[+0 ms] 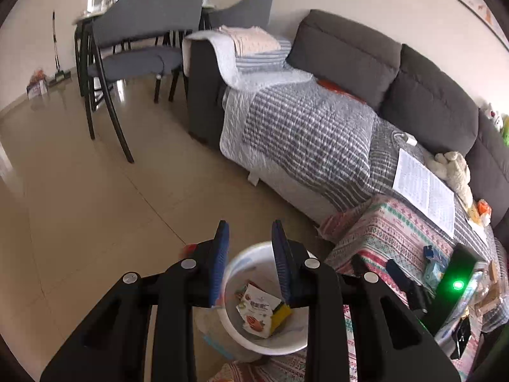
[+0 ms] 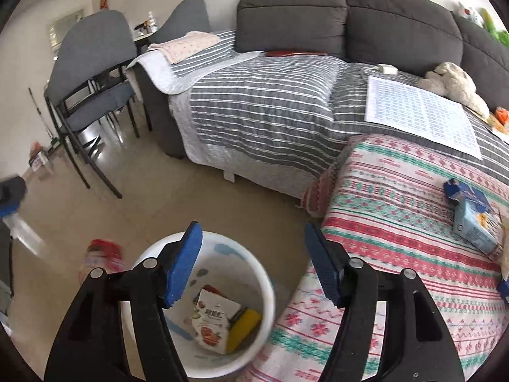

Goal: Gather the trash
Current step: 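Drop the red can into the bin with the left tool while the right tool drops the wrapper, then grasp the crumpled white bag with the left tool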

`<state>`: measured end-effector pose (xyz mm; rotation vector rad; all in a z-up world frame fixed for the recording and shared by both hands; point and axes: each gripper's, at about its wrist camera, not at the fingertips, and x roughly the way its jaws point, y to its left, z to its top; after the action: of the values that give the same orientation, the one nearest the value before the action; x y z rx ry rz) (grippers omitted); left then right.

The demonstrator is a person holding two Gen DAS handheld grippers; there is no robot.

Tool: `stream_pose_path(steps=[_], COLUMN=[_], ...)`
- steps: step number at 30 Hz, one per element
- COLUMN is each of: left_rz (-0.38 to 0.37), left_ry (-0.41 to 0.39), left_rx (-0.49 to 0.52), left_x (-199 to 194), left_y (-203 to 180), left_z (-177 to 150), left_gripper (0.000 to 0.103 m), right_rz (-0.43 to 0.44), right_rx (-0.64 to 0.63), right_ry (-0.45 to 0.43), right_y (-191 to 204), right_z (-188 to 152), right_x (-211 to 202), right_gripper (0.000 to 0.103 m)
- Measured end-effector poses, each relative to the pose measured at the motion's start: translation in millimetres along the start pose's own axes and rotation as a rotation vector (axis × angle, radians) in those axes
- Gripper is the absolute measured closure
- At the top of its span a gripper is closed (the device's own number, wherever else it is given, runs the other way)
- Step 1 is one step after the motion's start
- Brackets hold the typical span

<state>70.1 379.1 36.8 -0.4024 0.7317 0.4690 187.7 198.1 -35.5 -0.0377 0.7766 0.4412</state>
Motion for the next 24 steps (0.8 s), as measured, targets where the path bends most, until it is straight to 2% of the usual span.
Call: stream_pose_path(steps=[2, 4, 9, 12, 16, 18, 22, 24], left_rz=[-0.006, -0.016, -0.061, -0.082, -0.119, -0.132, -0.163, -0.172], left_ry=[-0.011, -0.020, 0.025, 0.021, 0.009, 0.009, 0.047, 0.058], left_rx=[-0.004, 0.001, 0.027, 0.045, 0.034, 0.029, 0.029, 0.055], left_x=[-3, -6, 1, -2, -7, -8, -5, -5], left_y=[0, -3, -30, -51, -67, -73, -84, -94], left_z=[1, 1, -4, -6, -5, -5, -8, -10], left_gripper=[0.075, 0.075, 0.074, 0.073, 0.065, 0.056, 0.055, 0.048], right_rz=[-0.011, -0.032, -0.091, -0.127, -0.152, -0.156, -0.171, -0.189], right_rx=[-0.004, -0.018, -0.045, -0.047, -0.026, -0.015, -0.018, -0.020], right_ry=[-0.012, -0.032, -0.054, -0.056, -0.054, -0.047, -0.032, -0.029], right_y=[-8, -17, -45, -66, -91, -101, -112, -118], right_z=[-1, -3, -9, -14, -26, -34, -51, -60], right_x=[-9, -19, -43, -57, -76, -84, -96, -102], right_gripper=[0.036, 0.030, 0.025, 0.023, 0.019, 0.018, 0.016, 0.016])
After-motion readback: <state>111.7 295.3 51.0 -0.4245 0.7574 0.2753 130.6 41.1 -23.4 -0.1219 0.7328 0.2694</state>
